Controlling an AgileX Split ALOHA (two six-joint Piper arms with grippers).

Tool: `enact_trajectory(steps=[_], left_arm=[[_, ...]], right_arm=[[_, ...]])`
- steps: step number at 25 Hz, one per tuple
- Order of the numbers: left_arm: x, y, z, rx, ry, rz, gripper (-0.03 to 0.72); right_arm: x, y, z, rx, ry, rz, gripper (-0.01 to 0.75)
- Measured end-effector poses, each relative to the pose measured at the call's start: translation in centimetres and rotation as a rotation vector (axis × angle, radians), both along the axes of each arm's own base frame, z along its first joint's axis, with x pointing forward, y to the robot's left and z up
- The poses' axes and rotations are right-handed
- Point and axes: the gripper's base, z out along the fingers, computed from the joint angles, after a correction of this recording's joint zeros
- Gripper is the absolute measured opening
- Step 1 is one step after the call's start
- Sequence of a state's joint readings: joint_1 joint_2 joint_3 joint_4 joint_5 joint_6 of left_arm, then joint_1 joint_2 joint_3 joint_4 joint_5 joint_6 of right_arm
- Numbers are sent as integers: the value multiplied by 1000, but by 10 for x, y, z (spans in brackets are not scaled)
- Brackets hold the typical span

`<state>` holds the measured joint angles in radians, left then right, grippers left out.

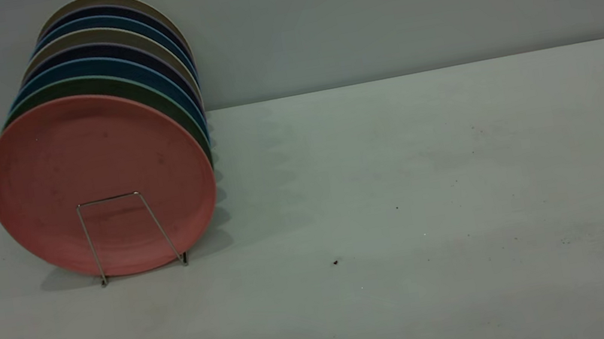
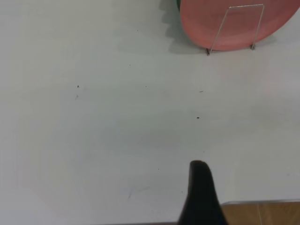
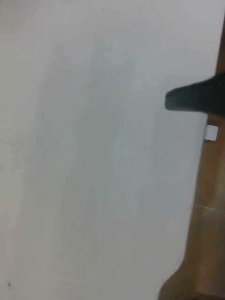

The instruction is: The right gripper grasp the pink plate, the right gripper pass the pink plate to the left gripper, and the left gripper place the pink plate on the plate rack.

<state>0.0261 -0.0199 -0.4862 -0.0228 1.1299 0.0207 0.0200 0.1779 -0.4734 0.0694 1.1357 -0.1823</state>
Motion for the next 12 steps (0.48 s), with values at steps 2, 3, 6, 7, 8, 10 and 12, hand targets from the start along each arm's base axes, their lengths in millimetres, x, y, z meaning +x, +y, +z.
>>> enact_trajectory(steps=[2, 3, 6, 7, 8, 10, 12], left_arm=[[0, 0, 0, 0, -1, 0, 567], [0, 0, 0, 0, -2, 0, 567], [0, 0, 0, 0, -2, 0, 567], [0, 0, 0, 0, -2, 0, 567], [0, 0, 0, 0, -2, 0, 567], [0, 0, 0, 0, -2, 0, 567], [0, 0, 0, 0, -2, 0, 567]], right_arm=[[0, 0, 0, 0, 0, 0, 531], [0, 0, 0, 0, 0, 0, 531], [0, 0, 0, 0, -2, 0, 531], [-2, 0, 0, 0, -13, 0, 531], [-4, 0, 0, 1, -31, 0, 531], [-11, 0, 1, 2, -77, 0, 531], [-19, 0, 1, 3, -135, 0, 531]])
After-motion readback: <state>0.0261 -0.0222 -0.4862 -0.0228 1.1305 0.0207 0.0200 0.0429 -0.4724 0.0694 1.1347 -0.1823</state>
